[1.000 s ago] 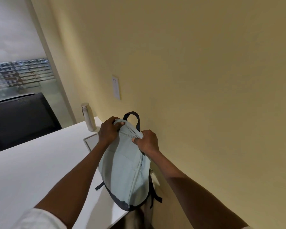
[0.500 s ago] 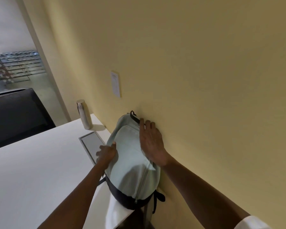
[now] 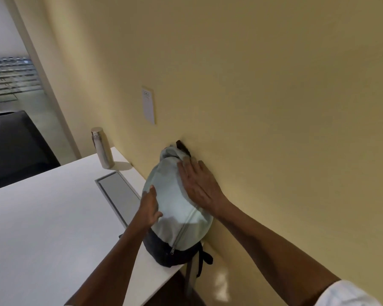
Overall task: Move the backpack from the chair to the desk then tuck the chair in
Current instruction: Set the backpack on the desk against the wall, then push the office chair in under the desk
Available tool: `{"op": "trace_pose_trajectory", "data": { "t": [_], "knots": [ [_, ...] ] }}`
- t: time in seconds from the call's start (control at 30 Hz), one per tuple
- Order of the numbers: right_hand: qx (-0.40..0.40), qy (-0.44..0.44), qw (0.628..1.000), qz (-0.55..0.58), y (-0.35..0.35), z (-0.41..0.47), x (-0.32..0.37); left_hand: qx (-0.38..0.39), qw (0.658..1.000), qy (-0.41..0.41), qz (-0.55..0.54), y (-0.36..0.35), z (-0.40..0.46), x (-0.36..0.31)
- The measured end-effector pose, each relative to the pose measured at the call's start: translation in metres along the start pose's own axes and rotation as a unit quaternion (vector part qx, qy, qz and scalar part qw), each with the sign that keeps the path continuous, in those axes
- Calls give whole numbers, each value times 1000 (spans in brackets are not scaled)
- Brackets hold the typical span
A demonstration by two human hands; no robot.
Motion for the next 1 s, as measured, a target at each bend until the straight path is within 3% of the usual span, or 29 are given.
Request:
{"op": "trace_pose_trajectory", "data": {
  "t": [0.03, 0.07, 0.1, 0.13, 0.17, 0.2, 0.27, 0.47, 0.6, 0.7, 0.87, 1.0],
  "knots": [
    [2, 83, 996, 23, -6, -12, 6, 33, 998, -21, 45, 1, -11, 2],
    [19, 161, 985, 52, -13, -27, 13, -7, 1000, -24, 8, 3, -11, 3],
    [72, 212, 973, 63, -16, -40, 19, -75, 993, 2, -95, 3, -8, -4],
    [123, 227, 965, 46, -19, -49, 20, -159, 984, -3, -81, 1, -7, 0],
    [176, 217, 960, 15, -24, -55, 19, -193, 966, 114, -131, 4, -6, 9],
    [215, 194, 957, -13, -31, -61, 15, -195, 951, 179, -162, 3, -6, 13],
    [260, 161, 950, -66, -38, -70, 7, -175, 944, 211, -185, 3, -6, 15],
    [215, 94, 971, -57, -22, -77, 4, -234, 952, 188, -50, -8, -10, -1],
    [166, 16, 986, 18, 5, -89, 0, -153, 973, 131, 115, -30, -18, -16],
    [125, -45, 987, 89, 22, -105, -5, -116, 961, 107, 229, -44, -34, -18],
    [167, -108, 974, 105, 34, -138, -16, -111, 945, 54, 302, -70, -66, -30],
    [156, -146, 971, 110, 52, -169, -19, -95, 929, 25, 357, -90, -99, -37]
  ]
}}
Point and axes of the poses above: each hand's wrist, its own z-axis towards the middle knuckle, its own y-axis out of the back of the hand, x = y × z, the point moved 3 cm from there along z, towards the middle knuckle, and after that the axes turned 1 degree about -z, right-handed, at the moved point
